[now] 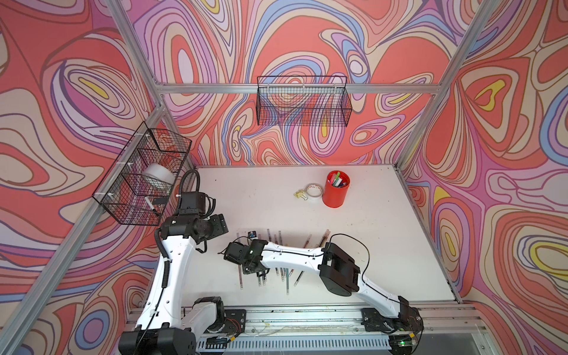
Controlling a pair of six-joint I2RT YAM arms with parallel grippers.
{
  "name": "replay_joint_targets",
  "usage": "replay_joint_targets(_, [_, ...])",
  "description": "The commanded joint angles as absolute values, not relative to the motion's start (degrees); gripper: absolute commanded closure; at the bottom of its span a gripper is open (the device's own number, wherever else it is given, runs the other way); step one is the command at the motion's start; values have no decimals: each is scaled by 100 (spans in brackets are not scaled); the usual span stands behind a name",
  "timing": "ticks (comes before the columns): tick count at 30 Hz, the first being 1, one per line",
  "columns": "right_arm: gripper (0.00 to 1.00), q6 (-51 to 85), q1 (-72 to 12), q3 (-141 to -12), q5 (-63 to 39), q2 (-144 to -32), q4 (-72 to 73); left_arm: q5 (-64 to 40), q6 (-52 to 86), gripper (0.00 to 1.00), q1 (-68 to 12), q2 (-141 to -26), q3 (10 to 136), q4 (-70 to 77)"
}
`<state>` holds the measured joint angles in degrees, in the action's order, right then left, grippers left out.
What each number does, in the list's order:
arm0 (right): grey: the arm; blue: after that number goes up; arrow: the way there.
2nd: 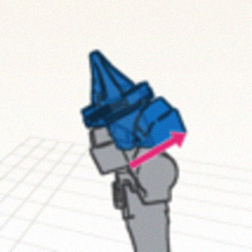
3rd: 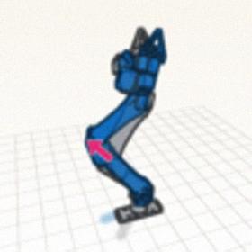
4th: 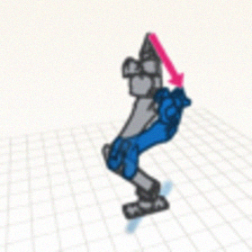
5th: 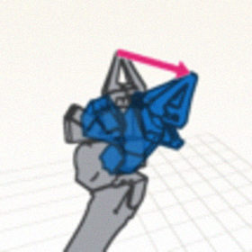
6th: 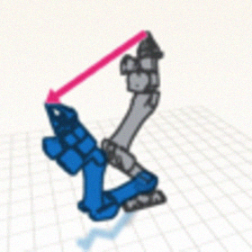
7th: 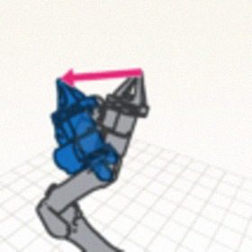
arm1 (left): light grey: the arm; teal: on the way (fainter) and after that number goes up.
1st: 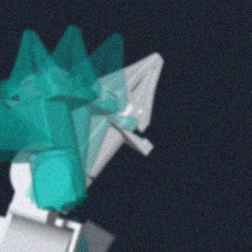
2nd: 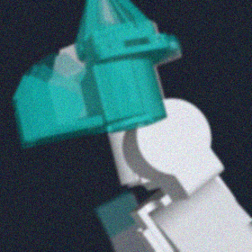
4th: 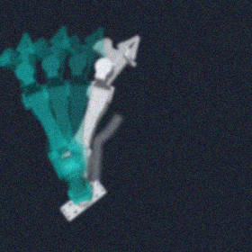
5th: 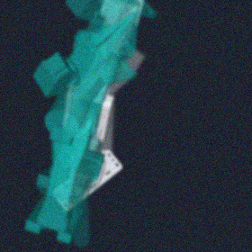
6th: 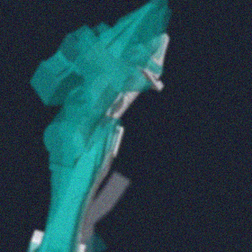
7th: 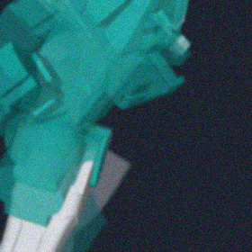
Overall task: Remove the protective cover of the pencils
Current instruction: Pick up the pencil from the center of the board.
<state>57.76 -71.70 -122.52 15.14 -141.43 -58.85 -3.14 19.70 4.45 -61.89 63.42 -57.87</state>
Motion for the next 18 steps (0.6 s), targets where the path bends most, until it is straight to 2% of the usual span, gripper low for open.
replay_joint_targets(1, [88,5793,-7179,-12251,1341,-14499,-6083,-434,1938,18,424,-6087,6322,-5791])
replay_joint_targets(5, [91,5808,-7158,-12248,1319,-14373,-6026,-556,1899,21,430,-6179,6701,-6104])
replay_joint_targets(10, [91,5835,-7162,-12140,1278,-14054,-5736,-1063,2239,15,457,-5906,6855,-6085])
replay_joint_targets(14, [93,5735,-7156,-11832,1153,-13698,-5219,-1700,2546,16,453,-5637,6785,-5814])
replay_joint_targets(18, [93,5680,-7162,-11376,1104,-13301,-4742,-2034,2860,12,452,-5283,6697,-5587])
